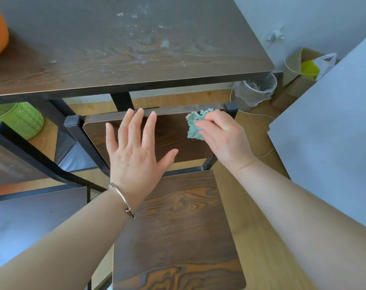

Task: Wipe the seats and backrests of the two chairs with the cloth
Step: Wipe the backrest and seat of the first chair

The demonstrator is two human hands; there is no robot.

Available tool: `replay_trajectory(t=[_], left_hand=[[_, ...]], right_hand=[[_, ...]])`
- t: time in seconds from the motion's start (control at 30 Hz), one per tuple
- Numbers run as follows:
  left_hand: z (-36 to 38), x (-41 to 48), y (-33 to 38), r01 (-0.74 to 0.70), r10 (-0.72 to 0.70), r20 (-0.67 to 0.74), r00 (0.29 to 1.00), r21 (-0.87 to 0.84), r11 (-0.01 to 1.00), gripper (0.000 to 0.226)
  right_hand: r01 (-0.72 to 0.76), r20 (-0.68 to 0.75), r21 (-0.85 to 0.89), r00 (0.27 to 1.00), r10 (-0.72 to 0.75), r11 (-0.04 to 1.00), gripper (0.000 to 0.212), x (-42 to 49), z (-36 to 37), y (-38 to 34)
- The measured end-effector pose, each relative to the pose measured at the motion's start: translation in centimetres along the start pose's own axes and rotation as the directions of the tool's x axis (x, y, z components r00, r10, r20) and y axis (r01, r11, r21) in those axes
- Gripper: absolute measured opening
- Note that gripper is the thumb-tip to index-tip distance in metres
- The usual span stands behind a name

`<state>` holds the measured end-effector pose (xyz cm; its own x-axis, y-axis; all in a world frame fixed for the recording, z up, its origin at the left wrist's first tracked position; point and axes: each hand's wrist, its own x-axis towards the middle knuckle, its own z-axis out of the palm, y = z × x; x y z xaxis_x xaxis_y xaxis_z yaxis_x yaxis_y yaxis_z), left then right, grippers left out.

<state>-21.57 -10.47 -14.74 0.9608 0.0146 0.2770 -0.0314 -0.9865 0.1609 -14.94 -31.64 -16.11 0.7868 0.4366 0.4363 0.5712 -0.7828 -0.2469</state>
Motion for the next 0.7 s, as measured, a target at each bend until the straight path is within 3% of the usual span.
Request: replay_trajectory(t=[0.07, 0.13, 0.27, 0.47, 0.57, 0.7], left_hand=[[0.3, 0.0, -0.1, -0.004, 0.003, -0.016, 1.000, -0.003, 1.000, 0.082], [0.5, 0.0, -0.3, -0.005, 0.005, -0.036, 0.999, -0.006, 1.000, 0.081], [1.0, 0.0, -0.5, 0.000, -0.001, -0.073, 0.997, -0.006, 1.000, 0.080], [1.5, -0.2, -0.7, 0.005, -0.004, -0.067, 0.998, 0.012, 1.000, 0.079], [1.2, -0.3, -0.7, -0.004, 0.005, -0.055, 0.998, 0.012, 1.000, 0.079], [0.7, -0.2, -0.6, -0.003, 0.004, -0.018, 1.000, 0.020, 1.000, 0.080]], right_hand=[[0.025, -0.093, -0.043, 0.995, -0.029, 0.999, 0.023, -0.8, 1.1, 0.7], [-0.042, -0.125, -0.010, 0.991, 0.040, 0.999, 0.017, -2.1, 2.6, 1.0], [-0.294, -0.022, 0.107, 0.954, 0.297, 0.950, 0.020, -5.7, 5.7, 0.5], [-0.540, 0.047, 0.183, 0.840, 0.541, 0.822, 0.034, -6.3, 6.6, -1.1], [-0.482, -0.010, 0.198, 0.870, 0.493, 0.854, 0.032, -4.9, 4.9, -1.5], [-0.313, -0.192, 0.184, 0.918, 0.347, 0.932, 0.024, -0.9, 1.6, -2.2]])
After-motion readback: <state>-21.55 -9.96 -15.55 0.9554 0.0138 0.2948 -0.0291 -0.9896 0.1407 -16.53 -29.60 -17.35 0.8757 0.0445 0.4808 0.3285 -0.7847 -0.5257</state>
